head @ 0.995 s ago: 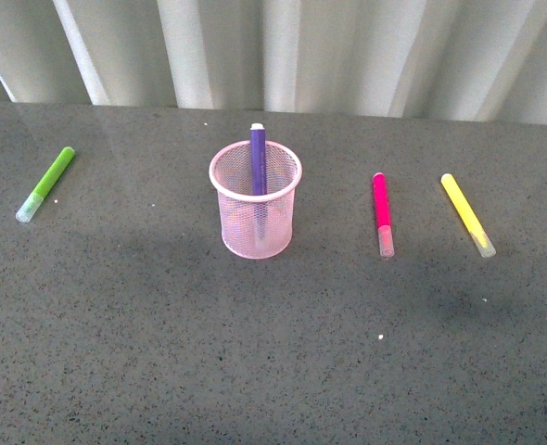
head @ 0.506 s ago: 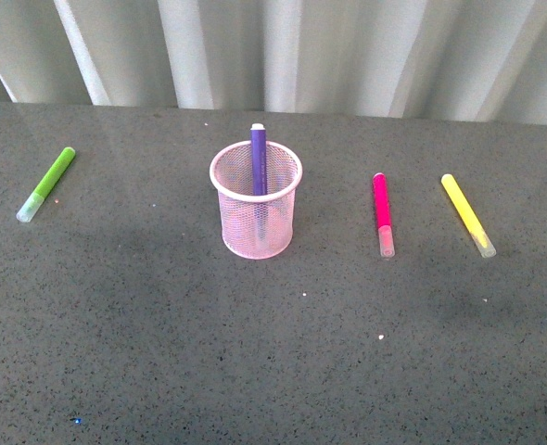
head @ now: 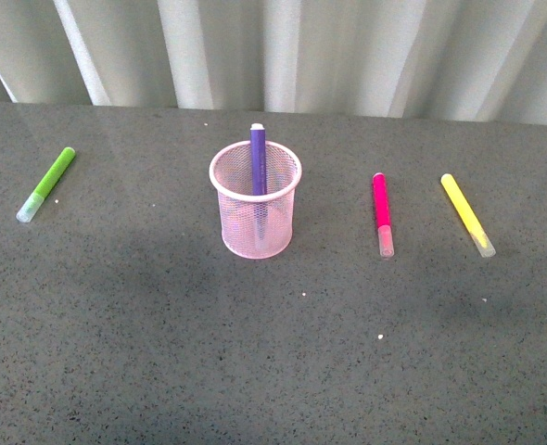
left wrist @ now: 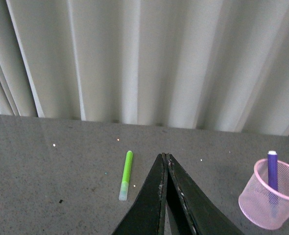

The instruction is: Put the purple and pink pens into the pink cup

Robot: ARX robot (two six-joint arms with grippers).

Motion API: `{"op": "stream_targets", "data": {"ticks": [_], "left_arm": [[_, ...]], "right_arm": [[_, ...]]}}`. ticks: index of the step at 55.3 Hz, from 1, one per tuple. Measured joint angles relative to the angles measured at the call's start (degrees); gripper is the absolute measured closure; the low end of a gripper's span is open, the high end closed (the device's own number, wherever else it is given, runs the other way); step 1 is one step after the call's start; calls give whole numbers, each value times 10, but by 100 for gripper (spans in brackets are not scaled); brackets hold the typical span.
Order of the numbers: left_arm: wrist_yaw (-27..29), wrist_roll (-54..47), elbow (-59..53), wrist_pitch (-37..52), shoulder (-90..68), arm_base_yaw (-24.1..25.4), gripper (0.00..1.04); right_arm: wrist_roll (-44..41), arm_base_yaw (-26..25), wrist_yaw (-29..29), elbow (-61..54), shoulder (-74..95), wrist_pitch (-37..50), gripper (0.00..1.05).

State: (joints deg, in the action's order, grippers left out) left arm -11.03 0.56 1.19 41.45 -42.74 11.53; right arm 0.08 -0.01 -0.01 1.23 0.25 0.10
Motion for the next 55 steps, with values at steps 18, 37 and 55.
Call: {"op": "stream_targets", "data": {"ticks": [18, 37, 55], "left_arm": [[65, -1, -7, -123, 133, -62, 101], [109, -1, -7, -226, 241, -115, 101], [109, -1, -7, -285, 301, -115, 101]], "right_arm": [[0, 0, 0, 0, 0, 0, 7], [0, 0, 0, 0, 0, 0, 7], [0, 0, 0, 0, 0, 0, 7]]}}
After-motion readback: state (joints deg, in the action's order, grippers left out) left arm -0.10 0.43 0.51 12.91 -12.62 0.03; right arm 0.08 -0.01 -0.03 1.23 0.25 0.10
